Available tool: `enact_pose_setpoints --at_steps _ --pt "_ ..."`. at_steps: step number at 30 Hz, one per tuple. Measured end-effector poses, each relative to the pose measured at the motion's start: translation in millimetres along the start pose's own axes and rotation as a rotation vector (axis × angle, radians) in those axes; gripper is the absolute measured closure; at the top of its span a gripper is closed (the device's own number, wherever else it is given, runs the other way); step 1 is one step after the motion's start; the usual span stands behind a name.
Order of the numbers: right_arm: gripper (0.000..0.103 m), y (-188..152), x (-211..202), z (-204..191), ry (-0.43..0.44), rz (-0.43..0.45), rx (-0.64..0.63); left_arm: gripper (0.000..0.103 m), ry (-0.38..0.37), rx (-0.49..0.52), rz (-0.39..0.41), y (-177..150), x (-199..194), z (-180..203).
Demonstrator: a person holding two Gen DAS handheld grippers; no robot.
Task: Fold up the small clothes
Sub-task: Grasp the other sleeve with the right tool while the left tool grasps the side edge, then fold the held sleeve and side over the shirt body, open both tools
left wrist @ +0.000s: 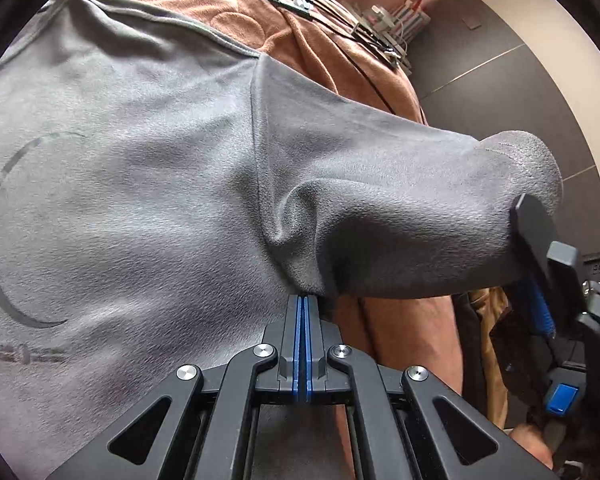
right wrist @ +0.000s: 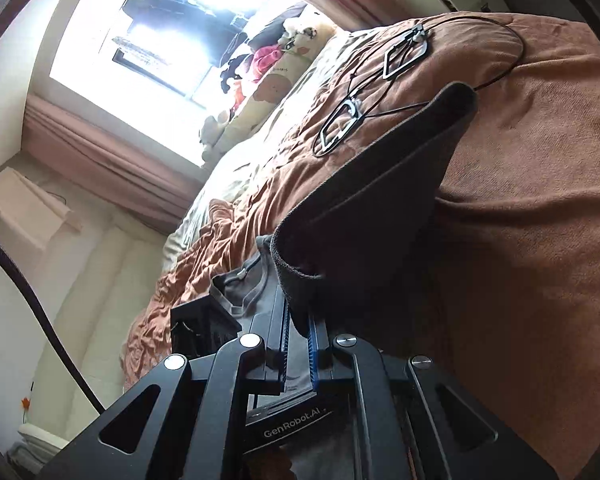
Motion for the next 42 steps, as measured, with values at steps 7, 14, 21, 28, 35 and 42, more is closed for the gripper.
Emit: enact_pose_setpoints --at_steps 7,14,21,28,35,42 --pt "0.098 -3.7 12.8 -6.9 0.007 -0.054 -0.047 0.103 0.055 -0.014 0.068 0.5 -49.3 -30.3" --pt "0.097 -24.1 43.2 1.2 -0.070 -0.187 -0.099 0.103 0.125 -0.069 0.125 7.0 -94.2 -68.4" --pt "0.021 -9.1 29.5 30.2 -0.114 -0.199 -0.010 0.103 0.145 -0.076 0.146 5.3 -115.2 -83.8" --pt "0.021 25.9 -8.0 72.8 -0.154 -0.104 0.109 0.103 0.158 -0.058 0.149 1.7 -124.8 -85.0" --pt "0.037 52.4 -6.5 109.4 -0.171 -0.046 0.213 0.103 0.165 -0.052 0.151 2.6 -125.7 -89.1" --pt "0.088 74.2 19.4 111.0 -0.212 -0.045 0.210 0.103 0.167 -0.065 0.163 3.0 -133.9 -95.3"
Point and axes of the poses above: each gripper's, at about its wrist camera, not at the fingertips, and x roughly the way its jaws point, z to its right, y to its top, the point moved 10 cm from there along x, roughly the way its jaws point, and after that the axes turned 7 degrees about x, right-handed, at the moved point
